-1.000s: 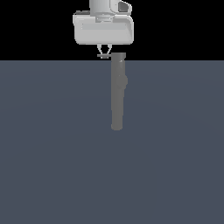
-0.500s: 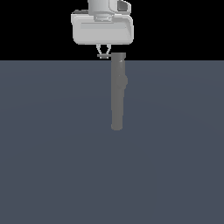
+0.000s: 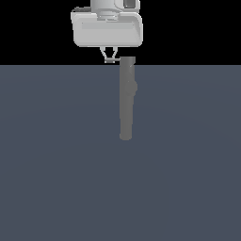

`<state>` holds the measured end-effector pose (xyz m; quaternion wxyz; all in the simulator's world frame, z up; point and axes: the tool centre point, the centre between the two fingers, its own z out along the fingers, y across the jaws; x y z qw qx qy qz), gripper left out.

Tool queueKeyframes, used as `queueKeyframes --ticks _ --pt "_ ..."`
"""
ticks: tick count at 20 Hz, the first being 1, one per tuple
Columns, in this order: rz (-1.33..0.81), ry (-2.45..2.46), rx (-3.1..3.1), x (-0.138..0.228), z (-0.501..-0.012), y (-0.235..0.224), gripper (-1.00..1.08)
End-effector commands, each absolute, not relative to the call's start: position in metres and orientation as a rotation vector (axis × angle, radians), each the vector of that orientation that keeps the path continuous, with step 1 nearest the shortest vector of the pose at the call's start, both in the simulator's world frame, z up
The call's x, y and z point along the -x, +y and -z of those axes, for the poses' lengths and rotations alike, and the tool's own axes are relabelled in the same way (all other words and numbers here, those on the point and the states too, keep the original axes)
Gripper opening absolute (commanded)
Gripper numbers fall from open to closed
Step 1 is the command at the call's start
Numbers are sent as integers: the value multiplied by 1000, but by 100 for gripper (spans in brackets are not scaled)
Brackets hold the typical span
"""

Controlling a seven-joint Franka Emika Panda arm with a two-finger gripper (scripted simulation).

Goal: Turn on the faucet by rotating a designated handle.

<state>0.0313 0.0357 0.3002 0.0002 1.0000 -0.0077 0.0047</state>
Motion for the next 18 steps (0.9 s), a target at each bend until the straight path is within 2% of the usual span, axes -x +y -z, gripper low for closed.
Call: queueKeyframes --ticks 1,2,18 --pt "0 -20 -3141 -22 -300 39 -100" --pt "-15 -25 -3141 -29 -300 36 -100" --pt "-1 -20 -3142 21 -300 17 -100"
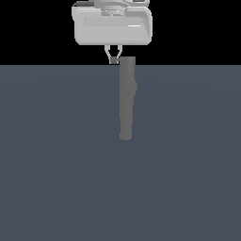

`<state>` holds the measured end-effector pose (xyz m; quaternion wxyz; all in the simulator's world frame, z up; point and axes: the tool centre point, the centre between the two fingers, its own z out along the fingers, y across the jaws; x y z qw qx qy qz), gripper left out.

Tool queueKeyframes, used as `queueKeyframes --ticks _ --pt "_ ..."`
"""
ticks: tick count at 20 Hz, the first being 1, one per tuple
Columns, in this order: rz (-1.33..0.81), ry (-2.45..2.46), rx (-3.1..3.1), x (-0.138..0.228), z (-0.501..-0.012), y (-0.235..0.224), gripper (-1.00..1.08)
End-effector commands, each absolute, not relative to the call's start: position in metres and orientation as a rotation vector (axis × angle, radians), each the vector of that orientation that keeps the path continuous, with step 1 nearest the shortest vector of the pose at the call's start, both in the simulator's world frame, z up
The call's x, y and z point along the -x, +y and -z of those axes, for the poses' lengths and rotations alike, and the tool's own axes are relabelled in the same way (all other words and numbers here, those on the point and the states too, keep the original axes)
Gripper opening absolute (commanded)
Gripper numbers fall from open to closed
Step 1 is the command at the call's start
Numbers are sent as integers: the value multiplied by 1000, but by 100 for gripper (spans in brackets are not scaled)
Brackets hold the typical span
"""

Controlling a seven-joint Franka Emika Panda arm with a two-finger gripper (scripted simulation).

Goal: Turn on the faucet by rotating a designated handle.

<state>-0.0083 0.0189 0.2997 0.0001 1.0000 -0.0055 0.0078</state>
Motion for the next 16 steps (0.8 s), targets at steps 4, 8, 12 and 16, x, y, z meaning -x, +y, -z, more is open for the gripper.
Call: queueKeyframes --ticks 4,8,12,16 --pt "-14 -16 -3142 17 -299 9 -100" --pt "-7 -18 -3142 26 -300 -11 -100" --pt "0 -20 -3142 36 -301 -32 -100" --pt "-12 29 -3144 25 -299 -19 -100"
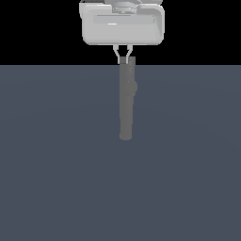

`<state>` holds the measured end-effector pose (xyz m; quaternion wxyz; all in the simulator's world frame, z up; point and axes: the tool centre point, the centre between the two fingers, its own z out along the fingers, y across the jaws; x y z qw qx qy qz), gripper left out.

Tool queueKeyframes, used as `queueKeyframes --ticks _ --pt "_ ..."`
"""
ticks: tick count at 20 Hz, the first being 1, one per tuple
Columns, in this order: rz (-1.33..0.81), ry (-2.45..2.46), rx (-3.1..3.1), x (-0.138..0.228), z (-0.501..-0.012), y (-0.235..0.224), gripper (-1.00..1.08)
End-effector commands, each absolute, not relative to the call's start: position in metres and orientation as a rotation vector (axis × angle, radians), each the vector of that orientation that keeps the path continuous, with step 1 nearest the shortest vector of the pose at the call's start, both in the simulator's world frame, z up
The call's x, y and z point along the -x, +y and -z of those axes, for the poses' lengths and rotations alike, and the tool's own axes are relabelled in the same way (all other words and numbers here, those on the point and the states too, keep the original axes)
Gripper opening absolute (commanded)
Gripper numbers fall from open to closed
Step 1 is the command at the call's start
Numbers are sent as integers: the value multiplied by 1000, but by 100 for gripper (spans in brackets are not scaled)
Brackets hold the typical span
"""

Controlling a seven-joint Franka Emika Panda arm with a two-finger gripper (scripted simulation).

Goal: Turn on the faucet by rotating a designated handle.

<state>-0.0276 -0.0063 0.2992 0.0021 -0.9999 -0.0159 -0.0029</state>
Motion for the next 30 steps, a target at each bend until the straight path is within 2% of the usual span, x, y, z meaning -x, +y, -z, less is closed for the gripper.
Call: queueKeyframes --ticks 1,9,10,11,30 --pt "10 -24 3139 23 -300 -25 -100" --pt "0 19 3142 11 -301 -73 -100" --pt "0 19 3142 11 -301 -73 -100" --pt "-30 -57 3129 20 -299 -38 -100" --pt "-1 16 3141 -35 -300 -83 -100"
